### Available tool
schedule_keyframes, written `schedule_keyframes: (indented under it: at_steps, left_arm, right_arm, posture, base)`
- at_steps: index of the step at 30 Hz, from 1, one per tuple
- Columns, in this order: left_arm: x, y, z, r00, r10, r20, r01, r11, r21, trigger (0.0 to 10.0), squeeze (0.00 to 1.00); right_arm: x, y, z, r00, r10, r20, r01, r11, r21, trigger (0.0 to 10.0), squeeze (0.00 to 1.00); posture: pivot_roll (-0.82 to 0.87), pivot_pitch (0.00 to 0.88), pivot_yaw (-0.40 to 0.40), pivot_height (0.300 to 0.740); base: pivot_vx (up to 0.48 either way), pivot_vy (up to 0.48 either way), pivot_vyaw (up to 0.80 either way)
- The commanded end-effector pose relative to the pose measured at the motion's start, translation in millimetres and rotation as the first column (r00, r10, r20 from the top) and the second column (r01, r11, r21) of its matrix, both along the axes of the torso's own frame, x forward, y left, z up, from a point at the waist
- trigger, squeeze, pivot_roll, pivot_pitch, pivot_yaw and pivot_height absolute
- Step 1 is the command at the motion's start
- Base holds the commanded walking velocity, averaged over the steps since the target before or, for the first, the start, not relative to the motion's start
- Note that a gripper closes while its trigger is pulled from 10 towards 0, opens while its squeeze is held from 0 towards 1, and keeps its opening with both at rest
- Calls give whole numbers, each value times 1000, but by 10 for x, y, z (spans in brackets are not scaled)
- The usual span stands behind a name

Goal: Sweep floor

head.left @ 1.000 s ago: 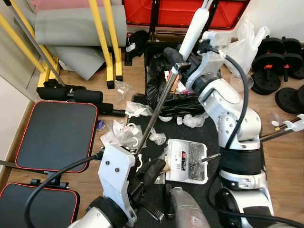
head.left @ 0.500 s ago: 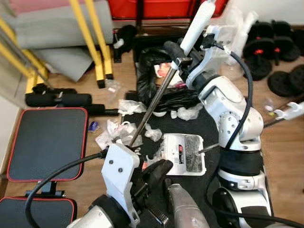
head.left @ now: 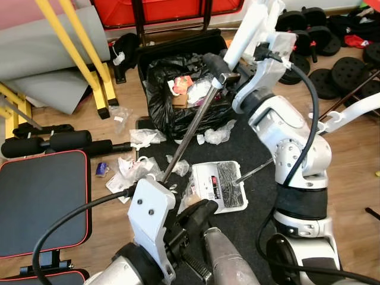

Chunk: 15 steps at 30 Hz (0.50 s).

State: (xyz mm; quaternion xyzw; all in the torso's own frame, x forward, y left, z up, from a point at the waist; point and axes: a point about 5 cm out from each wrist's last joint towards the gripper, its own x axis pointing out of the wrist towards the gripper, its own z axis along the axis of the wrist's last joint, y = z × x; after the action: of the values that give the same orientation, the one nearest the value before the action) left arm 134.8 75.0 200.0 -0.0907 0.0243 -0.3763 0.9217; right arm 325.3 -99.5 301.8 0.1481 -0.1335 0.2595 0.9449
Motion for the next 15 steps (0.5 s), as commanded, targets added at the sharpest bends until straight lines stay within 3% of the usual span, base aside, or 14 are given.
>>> schedule_keyframes:
  at_steps: [1, 6, 15]
  left_arm:
    - [-59, -21, -25, 997, -80, -16, 81, 997, 6, 10000, 0]
    - [-43, -7, -22, 998, -60, -13, 60, 998, 4, 10000, 0]
    - [115, 131, -10, 992, 125, -7, -125, 991, -45, 10000, 0]
  right_arm:
    - [-90, 84, 99, 995, 80, 51, -82, 996, 26, 10000, 0]
    - [-104, 105, 106, 993, 100, 58, -102, 994, 27, 10000, 0]
    - [-111, 153, 54, 986, 159, 52, -160, 987, 4, 10000, 0]
  posture:
    - [-61, 345, -59, 740]
    - [-63, 341, -59, 740]
    - [-53, 305, -63, 740]
  base:
    - [0, 0, -800]
    - [0, 0, -800]
    - [0, 0, -800]
